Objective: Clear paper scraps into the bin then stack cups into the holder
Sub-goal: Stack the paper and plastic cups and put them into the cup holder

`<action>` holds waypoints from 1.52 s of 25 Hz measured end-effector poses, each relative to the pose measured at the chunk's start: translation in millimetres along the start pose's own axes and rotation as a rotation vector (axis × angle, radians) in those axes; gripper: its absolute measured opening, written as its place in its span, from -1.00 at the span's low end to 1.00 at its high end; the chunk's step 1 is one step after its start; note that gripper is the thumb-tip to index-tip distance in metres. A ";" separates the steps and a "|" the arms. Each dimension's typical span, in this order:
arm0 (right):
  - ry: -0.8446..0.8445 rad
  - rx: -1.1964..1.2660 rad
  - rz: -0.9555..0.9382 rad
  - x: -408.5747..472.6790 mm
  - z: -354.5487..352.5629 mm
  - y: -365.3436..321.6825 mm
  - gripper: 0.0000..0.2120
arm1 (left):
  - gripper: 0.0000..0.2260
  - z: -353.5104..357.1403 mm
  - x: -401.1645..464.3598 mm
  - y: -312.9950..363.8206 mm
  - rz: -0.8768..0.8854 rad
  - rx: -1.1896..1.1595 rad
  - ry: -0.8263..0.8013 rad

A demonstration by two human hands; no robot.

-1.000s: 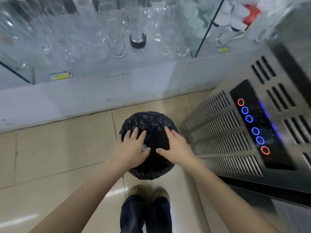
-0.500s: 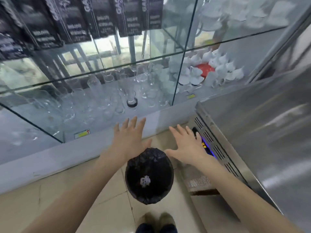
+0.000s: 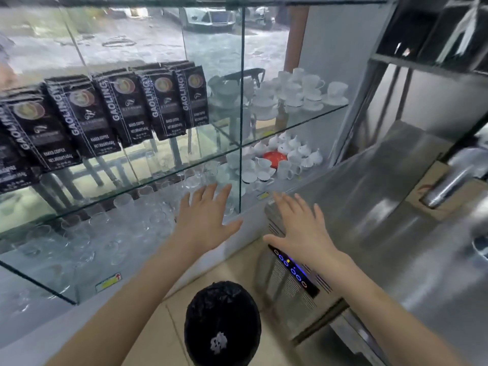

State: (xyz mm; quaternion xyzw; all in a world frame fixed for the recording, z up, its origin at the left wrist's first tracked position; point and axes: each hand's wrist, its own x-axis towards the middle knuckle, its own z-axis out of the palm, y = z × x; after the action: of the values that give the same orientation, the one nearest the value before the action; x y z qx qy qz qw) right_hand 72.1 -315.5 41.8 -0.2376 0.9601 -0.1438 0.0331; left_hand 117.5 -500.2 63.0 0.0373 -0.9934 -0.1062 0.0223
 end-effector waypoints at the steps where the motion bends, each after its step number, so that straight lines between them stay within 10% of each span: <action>1: 0.025 -0.003 0.022 -5.6 -8.2 4.8 -0.20 | -0.37 -5.3 3.1 9.0 0.030 -0.001 0.010; 22: 0.309 -0.109 0.490 -178.2 -156.7 273.8 -0.27 | -0.45 9.9 68.0 353.6 0.655 -0.111 0.147; 38: 0.378 0.088 0.653 -215.8 -180.2 400.2 -0.33 | -0.44 63.2 116.7 492.3 0.756 -0.222 0.023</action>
State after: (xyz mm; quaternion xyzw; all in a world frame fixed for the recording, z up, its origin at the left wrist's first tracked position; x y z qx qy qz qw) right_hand 60.5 170.4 96.3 0.1131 0.9673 -0.2080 -0.0904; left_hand -36.1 -16.3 110.2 -0.3325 -0.9193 -0.1969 0.0749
